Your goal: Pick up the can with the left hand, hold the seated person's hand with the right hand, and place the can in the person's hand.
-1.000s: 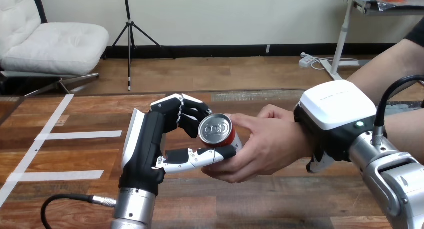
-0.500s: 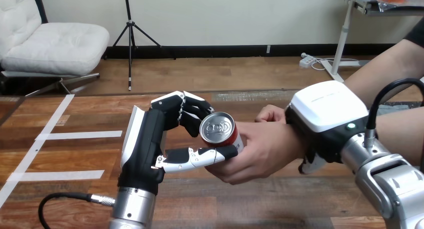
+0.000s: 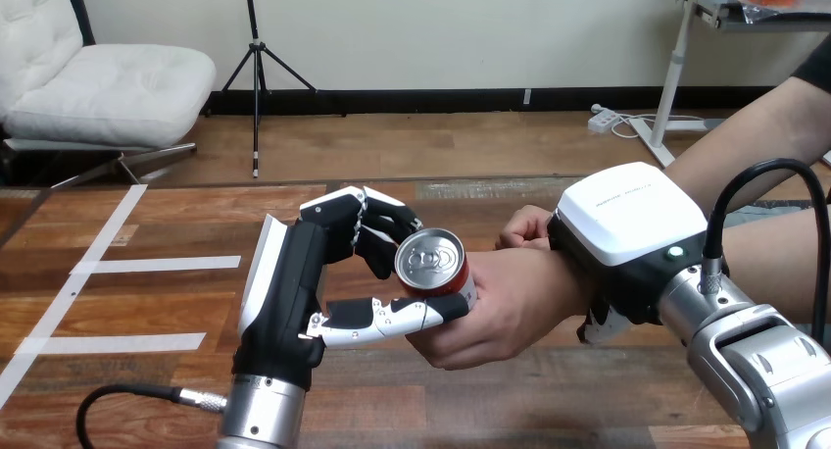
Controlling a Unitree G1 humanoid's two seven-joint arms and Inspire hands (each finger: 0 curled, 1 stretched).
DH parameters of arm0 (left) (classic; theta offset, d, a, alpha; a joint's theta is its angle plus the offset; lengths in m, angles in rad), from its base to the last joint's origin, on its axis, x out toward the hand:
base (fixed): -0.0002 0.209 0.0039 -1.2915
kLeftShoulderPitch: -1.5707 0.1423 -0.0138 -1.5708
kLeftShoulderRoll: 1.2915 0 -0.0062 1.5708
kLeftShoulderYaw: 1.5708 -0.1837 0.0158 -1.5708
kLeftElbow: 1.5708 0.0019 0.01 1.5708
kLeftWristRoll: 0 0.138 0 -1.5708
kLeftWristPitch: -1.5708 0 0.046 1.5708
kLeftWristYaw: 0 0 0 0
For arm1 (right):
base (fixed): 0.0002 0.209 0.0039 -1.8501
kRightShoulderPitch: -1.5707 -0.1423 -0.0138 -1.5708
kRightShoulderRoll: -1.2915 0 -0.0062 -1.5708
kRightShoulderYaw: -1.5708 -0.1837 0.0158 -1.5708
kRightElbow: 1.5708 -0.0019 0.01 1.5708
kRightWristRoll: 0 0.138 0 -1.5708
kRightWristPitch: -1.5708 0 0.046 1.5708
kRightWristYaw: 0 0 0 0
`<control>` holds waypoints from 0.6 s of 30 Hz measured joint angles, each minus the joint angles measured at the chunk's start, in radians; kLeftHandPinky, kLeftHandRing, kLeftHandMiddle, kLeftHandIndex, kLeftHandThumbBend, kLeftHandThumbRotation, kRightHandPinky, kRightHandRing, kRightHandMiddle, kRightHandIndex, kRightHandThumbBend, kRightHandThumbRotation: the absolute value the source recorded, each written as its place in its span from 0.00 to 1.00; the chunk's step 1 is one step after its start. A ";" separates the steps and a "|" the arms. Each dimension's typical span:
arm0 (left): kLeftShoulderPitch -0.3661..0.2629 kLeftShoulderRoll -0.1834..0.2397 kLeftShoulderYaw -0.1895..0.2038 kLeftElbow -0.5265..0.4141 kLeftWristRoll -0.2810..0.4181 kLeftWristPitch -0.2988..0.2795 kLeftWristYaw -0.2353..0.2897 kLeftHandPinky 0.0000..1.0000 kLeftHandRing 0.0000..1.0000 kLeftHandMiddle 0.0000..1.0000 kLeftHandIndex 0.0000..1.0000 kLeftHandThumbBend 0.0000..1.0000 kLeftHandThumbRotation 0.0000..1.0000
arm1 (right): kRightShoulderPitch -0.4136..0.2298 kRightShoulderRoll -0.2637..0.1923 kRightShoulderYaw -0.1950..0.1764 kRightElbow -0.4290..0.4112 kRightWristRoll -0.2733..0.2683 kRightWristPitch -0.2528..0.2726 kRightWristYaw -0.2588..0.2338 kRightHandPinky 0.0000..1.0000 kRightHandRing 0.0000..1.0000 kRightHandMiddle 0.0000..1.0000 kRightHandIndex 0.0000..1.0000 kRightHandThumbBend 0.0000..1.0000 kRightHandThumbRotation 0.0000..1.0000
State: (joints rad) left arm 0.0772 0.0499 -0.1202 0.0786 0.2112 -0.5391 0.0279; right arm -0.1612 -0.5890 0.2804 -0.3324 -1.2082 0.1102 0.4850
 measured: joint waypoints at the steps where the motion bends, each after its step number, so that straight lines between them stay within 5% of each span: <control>1: 0.001 0.000 0.000 0.000 0.000 0.000 0.000 0.33 0.38 0.43 0.44 0.73 0.00 | 0.000 0.001 0.000 0.001 0.000 0.000 0.000 0.31 0.38 0.45 0.53 0.81 0.00; 18: 0.004 0.001 0.000 0.000 -0.001 0.000 -0.006 0.34 0.38 0.42 0.44 0.72 0.00 | 0.000 0.004 0.001 0.020 0.003 -0.021 -0.005 0.29 0.37 0.43 0.53 0.76 0.00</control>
State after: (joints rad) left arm 0.0809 0.0507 -0.1198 0.0785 0.2105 -0.5391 0.0221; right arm -0.1612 -0.5853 0.2811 -0.3127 -1.2055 0.0895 0.4796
